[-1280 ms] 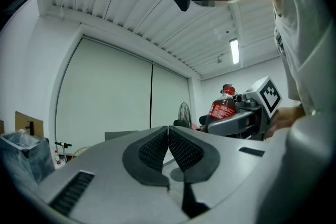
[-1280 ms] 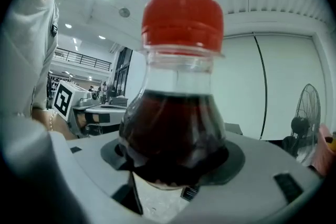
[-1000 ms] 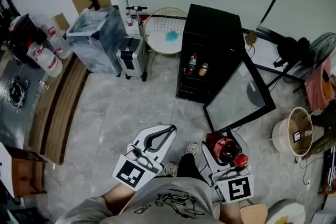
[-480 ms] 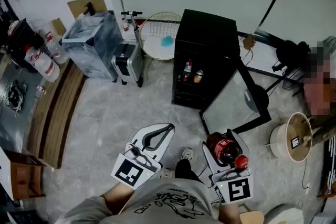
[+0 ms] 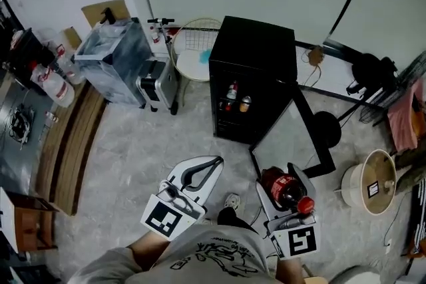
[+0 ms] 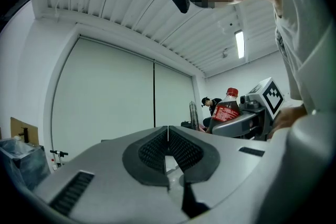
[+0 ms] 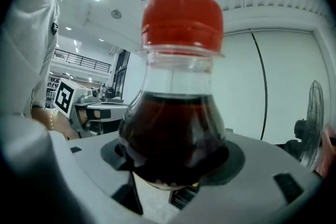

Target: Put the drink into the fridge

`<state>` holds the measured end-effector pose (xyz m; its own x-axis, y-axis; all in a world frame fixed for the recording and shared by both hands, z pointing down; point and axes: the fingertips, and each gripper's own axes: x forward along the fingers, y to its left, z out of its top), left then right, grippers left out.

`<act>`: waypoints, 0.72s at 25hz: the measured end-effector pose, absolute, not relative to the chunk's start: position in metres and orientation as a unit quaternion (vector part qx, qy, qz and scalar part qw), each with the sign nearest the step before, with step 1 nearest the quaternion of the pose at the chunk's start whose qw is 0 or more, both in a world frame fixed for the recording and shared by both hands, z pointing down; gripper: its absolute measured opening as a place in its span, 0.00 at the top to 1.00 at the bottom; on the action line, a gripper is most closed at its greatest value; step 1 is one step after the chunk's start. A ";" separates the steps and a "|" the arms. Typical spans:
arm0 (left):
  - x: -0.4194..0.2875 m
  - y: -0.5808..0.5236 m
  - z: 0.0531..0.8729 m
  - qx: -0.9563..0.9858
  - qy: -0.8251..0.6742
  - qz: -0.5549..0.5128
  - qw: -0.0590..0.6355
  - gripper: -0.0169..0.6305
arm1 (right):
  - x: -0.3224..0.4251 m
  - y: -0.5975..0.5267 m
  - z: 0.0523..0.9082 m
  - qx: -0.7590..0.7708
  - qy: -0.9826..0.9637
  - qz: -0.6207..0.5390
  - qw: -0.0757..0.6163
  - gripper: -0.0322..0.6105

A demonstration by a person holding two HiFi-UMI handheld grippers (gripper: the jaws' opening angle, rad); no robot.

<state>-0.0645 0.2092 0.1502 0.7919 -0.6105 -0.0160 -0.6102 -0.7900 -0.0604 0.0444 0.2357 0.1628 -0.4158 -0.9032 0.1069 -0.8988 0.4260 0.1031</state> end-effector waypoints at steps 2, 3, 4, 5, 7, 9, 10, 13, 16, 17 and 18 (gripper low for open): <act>-0.053 0.203 0.149 -0.946 0.323 -0.004 0.030 0.94 | 0.055 0.229 0.161 0.535 -0.842 -0.014 0.070 0.46; -0.048 0.200 0.149 -0.945 0.324 -0.006 0.029 0.94 | 0.061 0.225 0.161 0.534 -0.842 -0.013 0.068 0.46; -0.042 0.197 0.149 -0.945 0.325 -0.008 0.030 0.94 | 0.067 0.222 0.161 0.534 -0.843 -0.013 0.067 0.46; -0.037 0.194 0.149 -0.945 0.325 -0.009 0.031 0.94 | 0.072 0.220 0.162 0.534 -0.843 -0.012 0.066 0.46; -0.027 0.190 0.150 -0.945 0.326 -0.011 0.033 0.94 | 0.082 0.215 0.164 0.533 -0.843 -0.011 0.067 0.46; -0.019 0.186 0.152 -0.945 0.326 -0.012 0.033 0.94 | 0.090 0.211 0.166 0.532 -0.844 -0.010 0.068 0.46; -0.015 0.184 0.153 -0.945 0.326 -0.013 0.034 0.94 | 0.094 0.209 0.167 0.531 -0.844 -0.009 0.067 0.46; -0.006 0.181 0.157 -0.944 0.328 -0.015 0.031 0.94 | 0.103 0.204 0.172 0.529 -0.846 -0.006 0.067 0.46; -0.004 0.179 0.159 -0.942 0.334 -0.016 0.028 0.94 | 0.105 0.201 0.176 0.524 -0.849 -0.003 0.069 0.46; -0.004 0.179 0.159 -0.941 0.336 -0.017 0.027 0.94 | 0.104 0.200 0.177 0.522 -0.850 -0.002 0.070 0.46; -0.005 0.179 0.160 -0.941 0.337 -0.019 0.027 0.94 | 0.103 0.199 0.177 0.520 -0.851 -0.002 0.070 0.46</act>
